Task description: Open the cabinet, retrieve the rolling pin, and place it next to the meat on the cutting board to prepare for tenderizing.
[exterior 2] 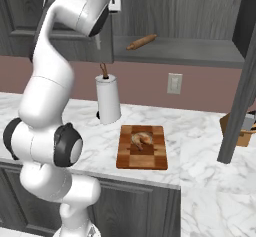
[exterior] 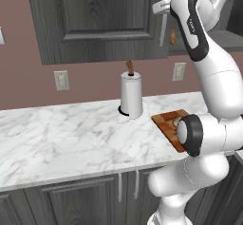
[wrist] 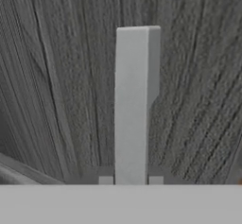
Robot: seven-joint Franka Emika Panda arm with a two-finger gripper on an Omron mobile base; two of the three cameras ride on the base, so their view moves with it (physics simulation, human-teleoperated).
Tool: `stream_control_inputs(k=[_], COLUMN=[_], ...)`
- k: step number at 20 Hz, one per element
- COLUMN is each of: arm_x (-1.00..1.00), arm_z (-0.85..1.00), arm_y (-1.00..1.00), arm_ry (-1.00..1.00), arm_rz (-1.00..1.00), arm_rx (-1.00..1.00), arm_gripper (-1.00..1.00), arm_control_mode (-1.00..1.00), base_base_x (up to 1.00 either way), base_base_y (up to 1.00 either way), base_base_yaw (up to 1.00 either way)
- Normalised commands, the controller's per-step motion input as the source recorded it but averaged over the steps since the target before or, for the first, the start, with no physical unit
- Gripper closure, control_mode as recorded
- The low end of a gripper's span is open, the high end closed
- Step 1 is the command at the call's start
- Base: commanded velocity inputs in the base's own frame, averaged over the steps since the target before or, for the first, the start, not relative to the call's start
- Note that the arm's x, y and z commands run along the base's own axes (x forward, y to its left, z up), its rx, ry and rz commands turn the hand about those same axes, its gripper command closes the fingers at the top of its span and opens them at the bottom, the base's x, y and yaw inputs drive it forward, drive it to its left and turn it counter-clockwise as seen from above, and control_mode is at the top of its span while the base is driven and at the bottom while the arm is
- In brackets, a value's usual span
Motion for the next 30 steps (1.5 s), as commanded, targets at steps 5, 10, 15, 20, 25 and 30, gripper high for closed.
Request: stream_control_inputs(k=[5, 10, 15, 20, 25, 30], arm_x=[-0.54, -0.69, -0.72, -0.55, -0.33, -0.14], arm_z=[-0.12, -0.22, -0.25, -0.25, -0.24, 0.0], arm_y=[0.39, 0.38, 0.45, 0.54, 0.58, -0.19], arm_ry=[0.01, 0.0, 0.0, 0.01, 0.02, 0.01], arm_rz=[0.0, 0.0, 0.0, 0.0, 0.0, 0.0], arm_rx=[-0.03, -0.03, 0.0, 0.0, 0.0, 0.02], arm_gripper=[1.0, 1.0, 1.0, 1.0, -1.0, -1.0], arm_control_mode=[-1.0, -1.0, -1.0, -1.0, -1.0, -1.0], base_base_x=[0.0, 0.0, 0.0, 0.0, 0.0, 0.0], base_base_y=[0.0, 0.0, 0.0, 0.0, 0.0, 0.0], base_base_yaw=[0.0, 0.0, 0.0, 0.0, 0.0, 0.0])
